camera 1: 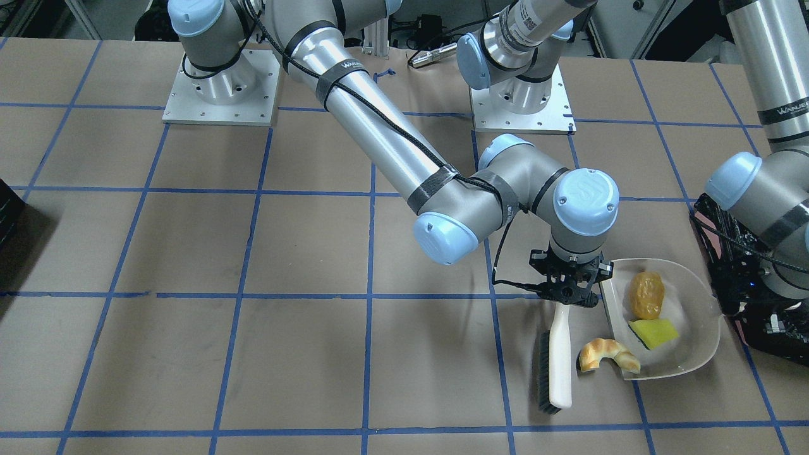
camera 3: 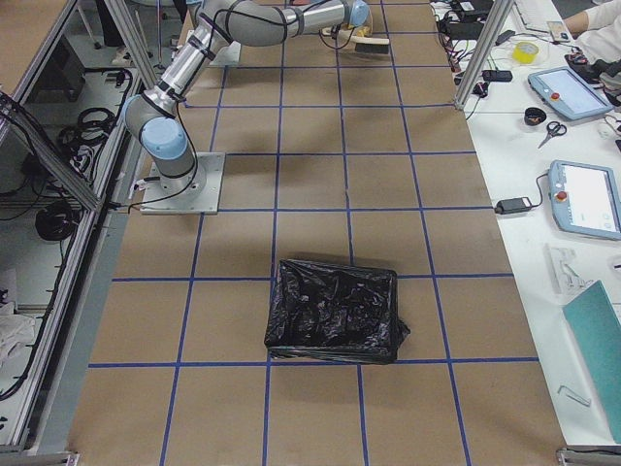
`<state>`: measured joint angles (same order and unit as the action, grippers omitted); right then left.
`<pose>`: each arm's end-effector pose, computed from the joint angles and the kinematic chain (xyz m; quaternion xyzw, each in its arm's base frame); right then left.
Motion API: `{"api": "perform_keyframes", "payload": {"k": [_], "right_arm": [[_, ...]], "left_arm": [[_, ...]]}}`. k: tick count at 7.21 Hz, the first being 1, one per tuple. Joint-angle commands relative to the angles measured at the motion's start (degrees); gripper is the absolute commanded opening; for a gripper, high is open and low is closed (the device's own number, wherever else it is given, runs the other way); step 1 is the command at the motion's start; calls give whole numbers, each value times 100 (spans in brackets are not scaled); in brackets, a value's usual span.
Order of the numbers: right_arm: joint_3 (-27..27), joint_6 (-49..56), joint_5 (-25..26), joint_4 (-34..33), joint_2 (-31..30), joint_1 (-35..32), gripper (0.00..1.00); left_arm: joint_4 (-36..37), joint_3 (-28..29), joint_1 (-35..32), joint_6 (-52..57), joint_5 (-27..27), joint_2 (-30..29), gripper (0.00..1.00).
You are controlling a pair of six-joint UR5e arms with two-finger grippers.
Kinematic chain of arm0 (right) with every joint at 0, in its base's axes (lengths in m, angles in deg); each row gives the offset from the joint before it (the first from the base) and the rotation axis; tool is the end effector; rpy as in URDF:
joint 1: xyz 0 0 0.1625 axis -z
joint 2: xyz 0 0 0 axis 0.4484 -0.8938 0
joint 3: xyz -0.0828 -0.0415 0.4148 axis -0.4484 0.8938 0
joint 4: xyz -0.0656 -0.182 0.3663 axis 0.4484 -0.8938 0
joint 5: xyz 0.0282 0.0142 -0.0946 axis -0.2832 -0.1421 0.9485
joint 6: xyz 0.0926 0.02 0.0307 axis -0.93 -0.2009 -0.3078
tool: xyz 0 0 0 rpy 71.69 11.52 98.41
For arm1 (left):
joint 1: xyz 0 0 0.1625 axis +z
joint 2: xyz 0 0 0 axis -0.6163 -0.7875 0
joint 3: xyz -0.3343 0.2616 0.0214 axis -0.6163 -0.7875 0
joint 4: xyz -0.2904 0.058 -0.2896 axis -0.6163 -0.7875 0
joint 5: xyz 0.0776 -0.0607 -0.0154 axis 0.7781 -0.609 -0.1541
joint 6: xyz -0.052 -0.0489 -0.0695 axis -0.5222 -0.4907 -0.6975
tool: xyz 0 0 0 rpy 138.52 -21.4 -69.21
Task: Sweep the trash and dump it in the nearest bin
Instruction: 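Sweep the potato, roll and sponge into the dustpan with the brush, then brush the remaining trash into the dustpan with the right gripper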
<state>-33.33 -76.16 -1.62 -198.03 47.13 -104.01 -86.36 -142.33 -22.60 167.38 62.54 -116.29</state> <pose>0.6846 -0.5524 0.2202 0.1514 0.9763 0.0517 0.1457 0.2298 -0.6196 0.2477 0.6986 0.6972 0.1323 0.0907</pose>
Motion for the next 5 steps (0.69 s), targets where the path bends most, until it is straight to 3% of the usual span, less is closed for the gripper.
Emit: {"api": "perform_keyframes", "payload": {"k": [1, 4, 5], "right_arm": [[265, 44, -46, -23, 197, 5, 0], [662, 578, -20, -110, 496, -82, 0], [662, 598, -29, -415, 566, -248, 0]], "left_arm": [[0, 0, 0, 0, -4, -9, 0], [0, -35, 0, -9, -4, 0, 0], [0, -44, 0, 0, -4, 35, 0]]}}
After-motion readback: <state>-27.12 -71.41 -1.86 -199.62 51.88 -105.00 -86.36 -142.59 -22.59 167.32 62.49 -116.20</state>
